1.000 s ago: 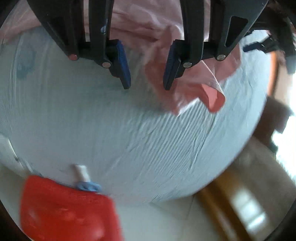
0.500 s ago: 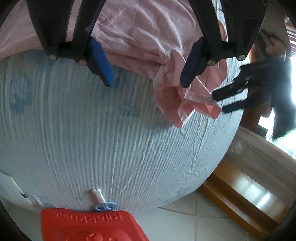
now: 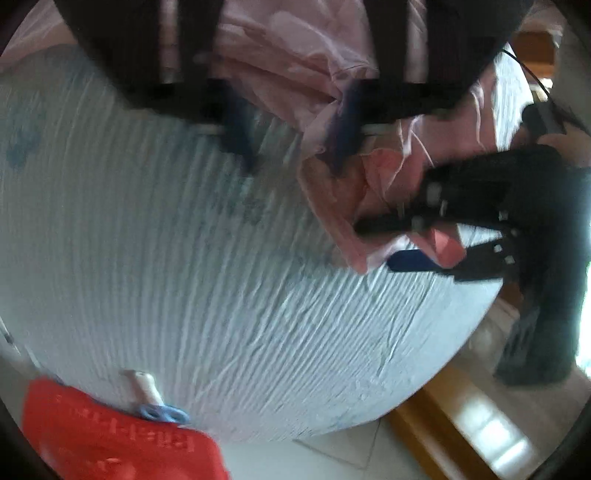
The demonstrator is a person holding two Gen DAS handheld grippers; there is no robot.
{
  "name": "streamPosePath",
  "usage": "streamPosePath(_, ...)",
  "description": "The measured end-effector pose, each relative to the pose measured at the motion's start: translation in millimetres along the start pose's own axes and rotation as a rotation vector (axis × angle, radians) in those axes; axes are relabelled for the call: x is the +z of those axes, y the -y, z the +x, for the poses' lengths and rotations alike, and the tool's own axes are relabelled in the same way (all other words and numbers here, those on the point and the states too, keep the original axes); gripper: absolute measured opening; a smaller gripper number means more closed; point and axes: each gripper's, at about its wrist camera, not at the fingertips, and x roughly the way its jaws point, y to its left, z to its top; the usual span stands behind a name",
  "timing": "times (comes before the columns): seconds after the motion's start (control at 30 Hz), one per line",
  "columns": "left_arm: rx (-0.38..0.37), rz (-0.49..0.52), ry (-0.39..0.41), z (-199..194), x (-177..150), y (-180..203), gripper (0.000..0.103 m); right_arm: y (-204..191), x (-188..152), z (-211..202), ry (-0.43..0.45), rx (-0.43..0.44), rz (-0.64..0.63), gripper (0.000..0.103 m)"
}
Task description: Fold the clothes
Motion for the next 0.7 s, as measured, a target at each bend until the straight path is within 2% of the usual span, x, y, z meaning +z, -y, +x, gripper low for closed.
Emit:
streamPosePath(0.07, -0.001, -0.012, 0.022, -7.9, -1.0, -0.4, 0.006, -2.8, -0.1, -4.9, 0.021, 0.014, -0.023, 0.009)
streamPosePath(0.23, -0.009, 0.006, 0.129, -56.0, -15.2, 11.9, 0.006, -14.4, -12.2, -43.7, 0.109, 0.089, -0.093, 0.009)
streamPosePath(0.33, 0.011, 0.0, 0.216, -90.2, -37.7, 15.0, 0.006, -26.7, -29.5, -74.2, 0.18, 0.104, -0.162, 0.009)
streamPosePath(0.4, 0.057, 0.012, 0.266, -107.6, -60.2, 18.9, 0.006, -39.5, -42.7, -84.8, 0.199, 0.123, -0.209, 0.009)
streamPosePath(0.53, 0.071, -0.004, 0.249, -109.7, -101.6, 28.2, 0.006, -59.6, -75.9, -85.7, 0.154, 0.152, -0.287, 0.009)
streamPosePath(0.7, 0.099, -0.028, 0.135, -83.0, -155.2, 35.8, 0.006, -48.7, -104.0, -60.0, 0.036, 0.168, -0.197, 0.009)
